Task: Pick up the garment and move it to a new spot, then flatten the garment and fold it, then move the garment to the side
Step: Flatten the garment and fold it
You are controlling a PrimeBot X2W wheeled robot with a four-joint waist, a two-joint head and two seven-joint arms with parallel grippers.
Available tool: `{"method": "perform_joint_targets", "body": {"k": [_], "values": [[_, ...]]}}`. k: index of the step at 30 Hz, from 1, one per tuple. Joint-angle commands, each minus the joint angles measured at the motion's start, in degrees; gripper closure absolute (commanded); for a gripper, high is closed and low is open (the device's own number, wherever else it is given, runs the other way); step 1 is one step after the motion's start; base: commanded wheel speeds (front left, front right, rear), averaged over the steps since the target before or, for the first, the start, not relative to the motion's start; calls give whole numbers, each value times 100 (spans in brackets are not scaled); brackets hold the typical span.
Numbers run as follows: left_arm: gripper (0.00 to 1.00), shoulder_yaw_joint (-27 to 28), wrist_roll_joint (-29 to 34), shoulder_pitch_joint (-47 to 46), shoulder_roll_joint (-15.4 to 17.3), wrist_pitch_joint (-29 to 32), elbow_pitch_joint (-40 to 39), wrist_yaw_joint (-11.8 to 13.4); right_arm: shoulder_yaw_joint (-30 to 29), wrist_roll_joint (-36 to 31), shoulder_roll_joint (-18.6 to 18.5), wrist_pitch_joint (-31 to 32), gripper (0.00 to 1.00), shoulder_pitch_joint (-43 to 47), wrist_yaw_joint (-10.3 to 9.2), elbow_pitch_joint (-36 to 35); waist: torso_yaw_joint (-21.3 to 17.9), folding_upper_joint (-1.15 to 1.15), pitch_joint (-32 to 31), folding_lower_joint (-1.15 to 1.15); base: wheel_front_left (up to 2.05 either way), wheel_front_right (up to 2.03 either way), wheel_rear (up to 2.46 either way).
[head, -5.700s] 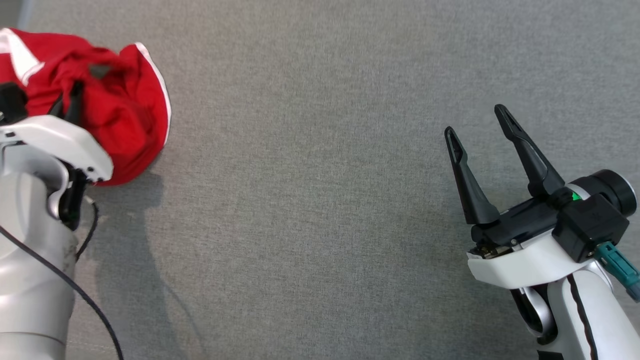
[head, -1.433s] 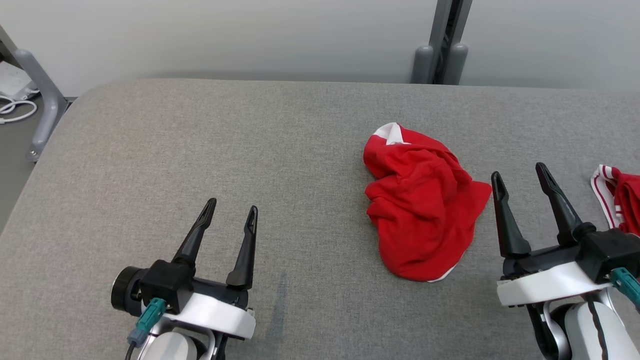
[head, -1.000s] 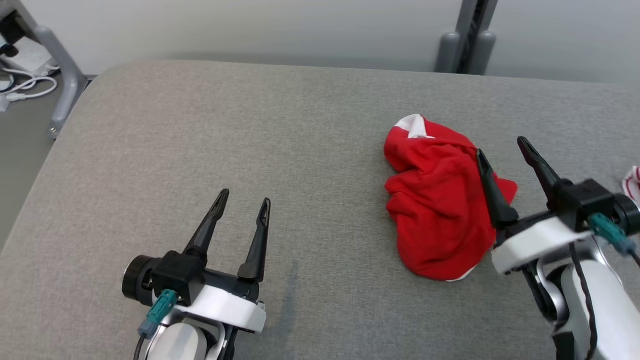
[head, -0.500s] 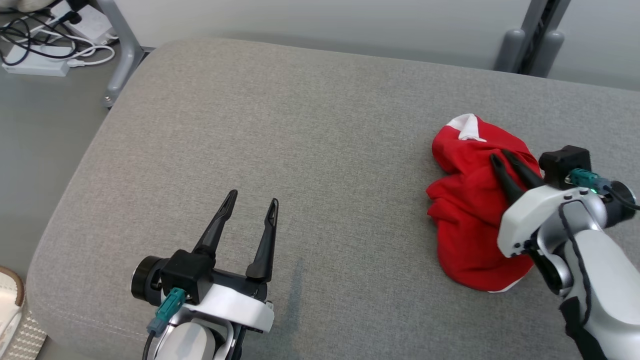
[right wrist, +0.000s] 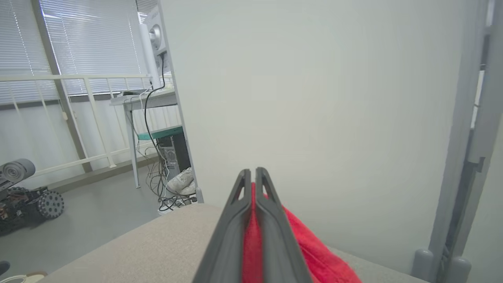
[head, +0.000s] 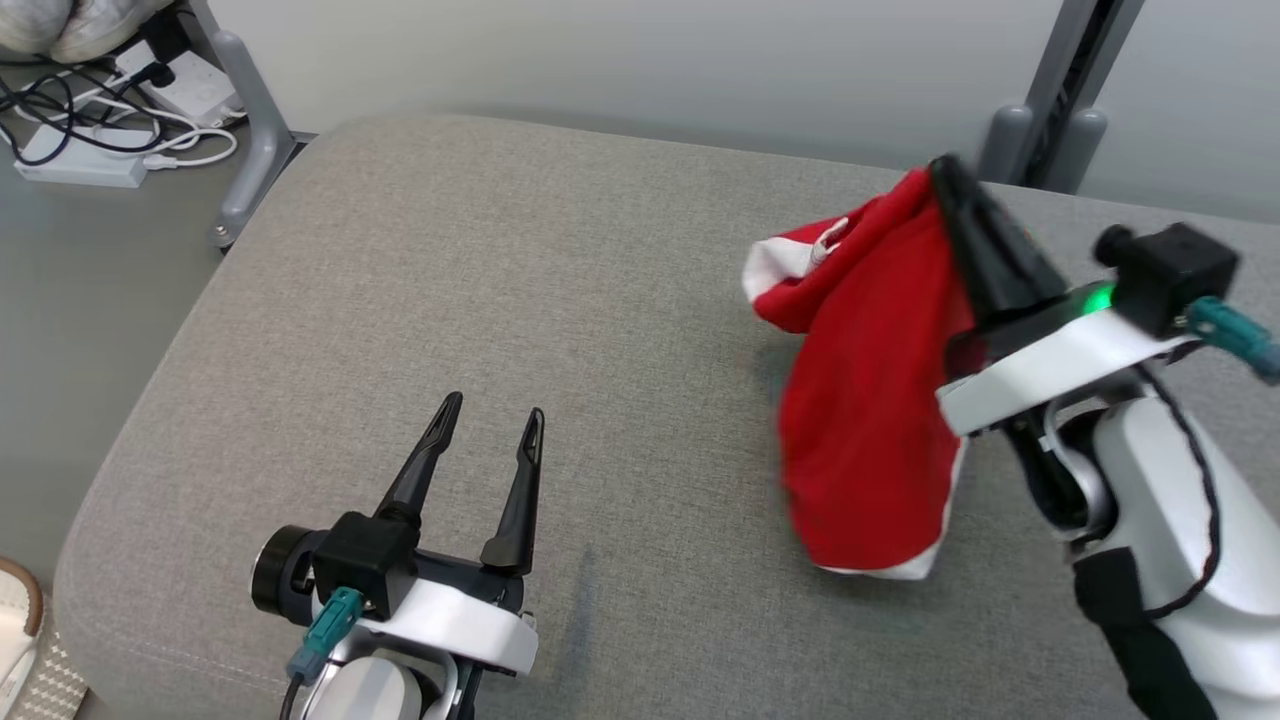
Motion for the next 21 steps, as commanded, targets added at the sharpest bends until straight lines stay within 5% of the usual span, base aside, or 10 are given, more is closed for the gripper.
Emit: {"method": "perform_joint_targets", "body": {"k": [1,10,12,21], "values": [[0,37,58,33,16,-23,-33,-26,-211,-49,-71,-149,100,-51,-4,-68,-44,0,2,0,0,0,0],[0,9,45,-57,17,-23,-12,-38,-1091,-1706,-158,737,100,288,-4,1263,-145,0,138,0,0,0,0],[0,15,38,-79,17,-23,5,-26,-1333,-1951,16,901,0,326,-3,1516,-181,0,165,0,0,0,0],[0,131,66,-184,18,-23,39,-36,-1402,-2033,410,63,0,557,-3,866,-637,0,136,0,0,0,0]]}}
